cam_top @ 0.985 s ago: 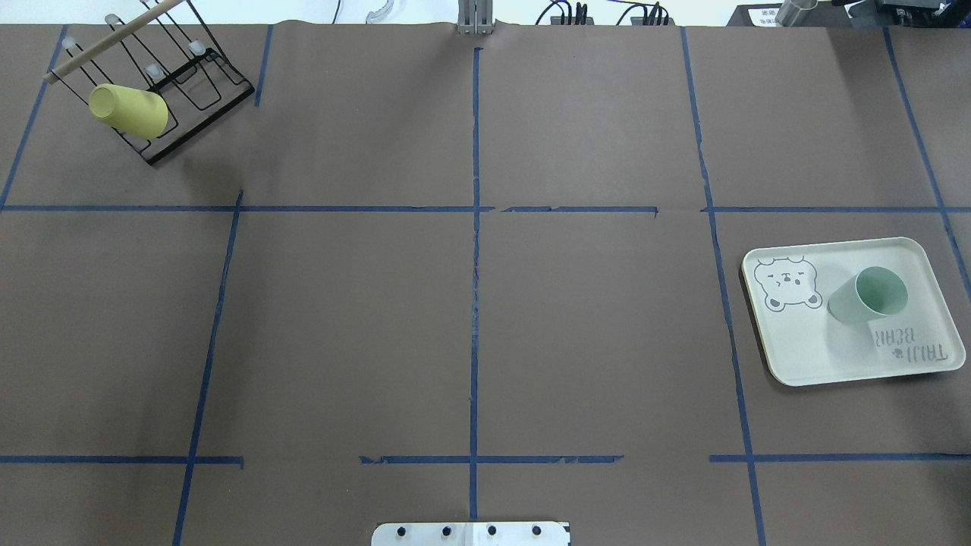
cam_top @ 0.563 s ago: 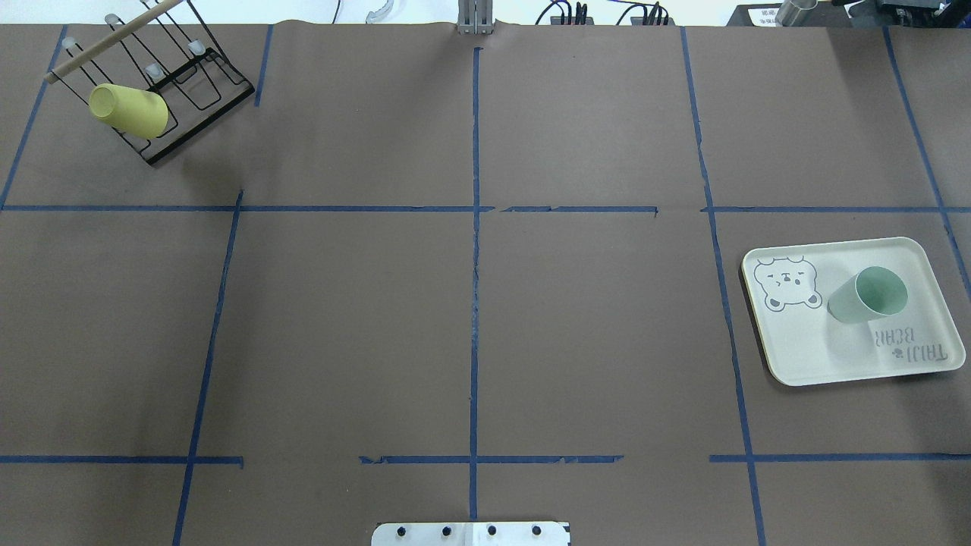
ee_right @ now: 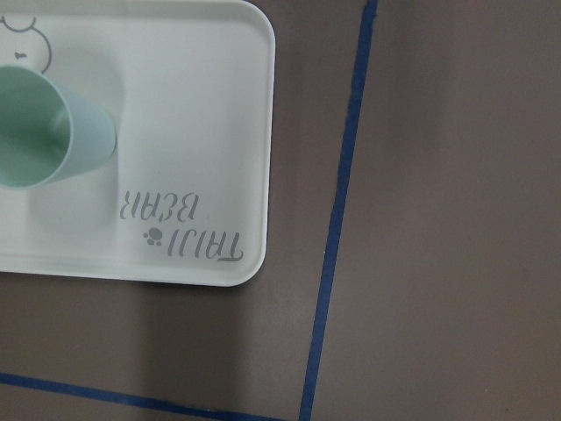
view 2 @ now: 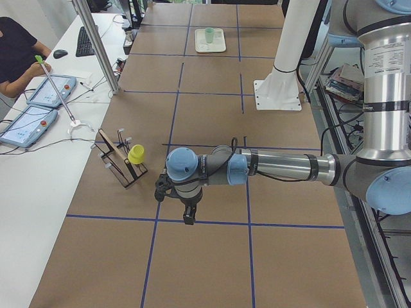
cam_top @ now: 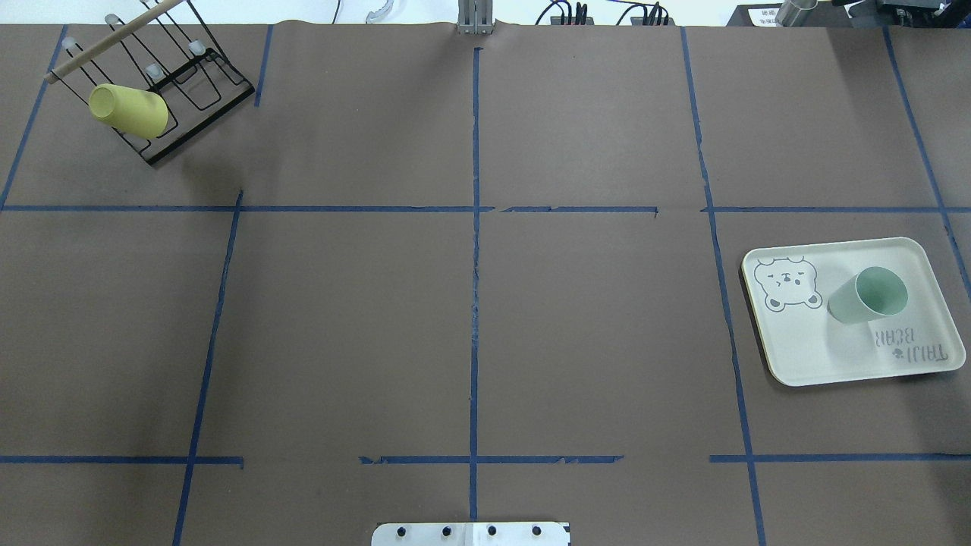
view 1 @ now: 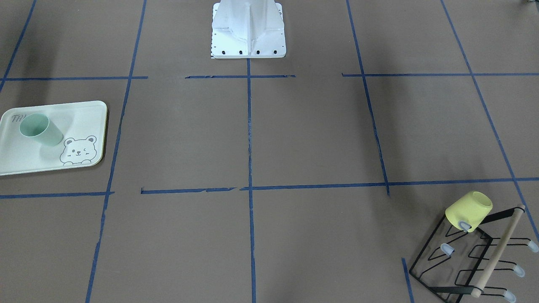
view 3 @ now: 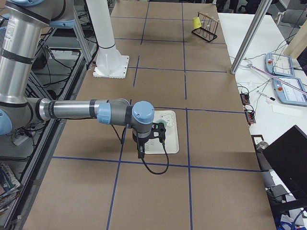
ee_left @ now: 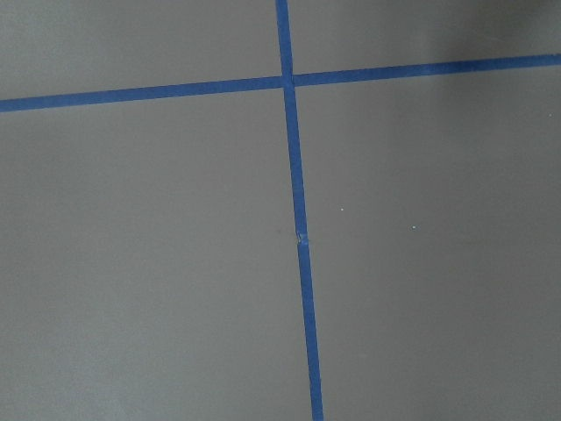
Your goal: Left arm grabs green cup and hands to right arm on tray
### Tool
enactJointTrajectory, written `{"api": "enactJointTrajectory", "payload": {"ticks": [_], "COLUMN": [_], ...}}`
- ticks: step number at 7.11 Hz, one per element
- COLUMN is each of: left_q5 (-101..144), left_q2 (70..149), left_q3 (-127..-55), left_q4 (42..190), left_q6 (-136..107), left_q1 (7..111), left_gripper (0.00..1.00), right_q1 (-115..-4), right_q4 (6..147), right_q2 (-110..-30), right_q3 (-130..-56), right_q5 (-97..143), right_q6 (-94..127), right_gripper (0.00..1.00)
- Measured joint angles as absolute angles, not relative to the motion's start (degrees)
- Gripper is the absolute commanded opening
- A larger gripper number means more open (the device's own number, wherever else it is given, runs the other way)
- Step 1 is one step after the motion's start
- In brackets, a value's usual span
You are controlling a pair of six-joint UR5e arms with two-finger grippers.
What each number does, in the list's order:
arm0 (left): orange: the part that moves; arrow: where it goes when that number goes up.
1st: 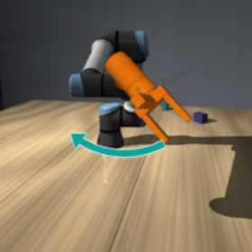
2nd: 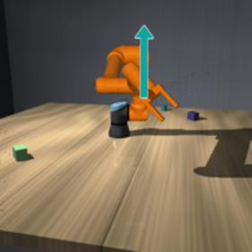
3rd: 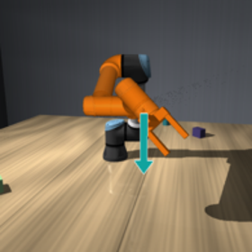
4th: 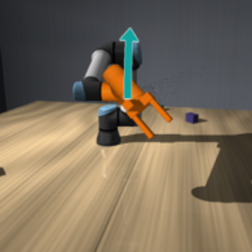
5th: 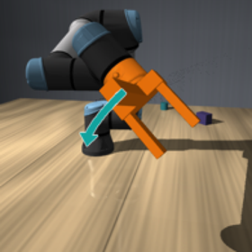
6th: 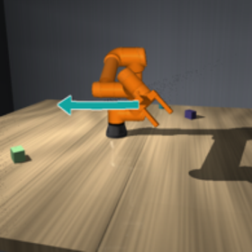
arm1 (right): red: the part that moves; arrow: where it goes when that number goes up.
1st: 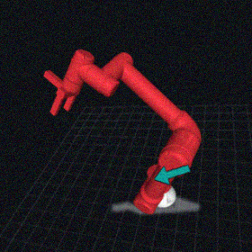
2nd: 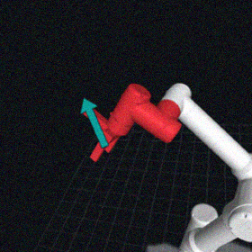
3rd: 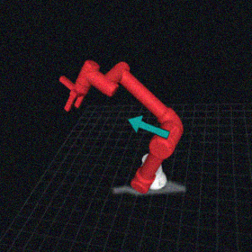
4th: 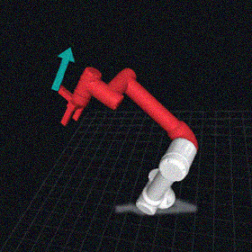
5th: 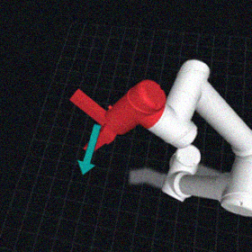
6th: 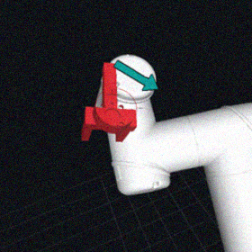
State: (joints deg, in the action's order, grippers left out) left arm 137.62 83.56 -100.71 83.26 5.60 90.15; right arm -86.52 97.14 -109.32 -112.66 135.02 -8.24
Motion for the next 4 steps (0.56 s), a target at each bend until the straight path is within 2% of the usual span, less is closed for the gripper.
{"api": "enactJointTrajectory", "payload": {"ticks": [2, 4], "left_q5": [137.22, 136.7], "left_q2": [80.65, 79.03], "left_q3": [-106.56, -108.24], "left_q4": [82.78, 83.04], "left_q6": [0.79, -0.25], "left_q1": [90.25, 90.19], "left_gripper": [1.0, 1.0], "right_q1": [-86.49, -86.49], "right_q4": [96.99, 97.03], "right_q2": [-107.64, -106.83], "right_q3": [-112.22, -112.26], "right_q5": [134.74, 134.79], "right_q6": [-8.36, -8.35], "right_gripper": [1.0, 1.0]}}
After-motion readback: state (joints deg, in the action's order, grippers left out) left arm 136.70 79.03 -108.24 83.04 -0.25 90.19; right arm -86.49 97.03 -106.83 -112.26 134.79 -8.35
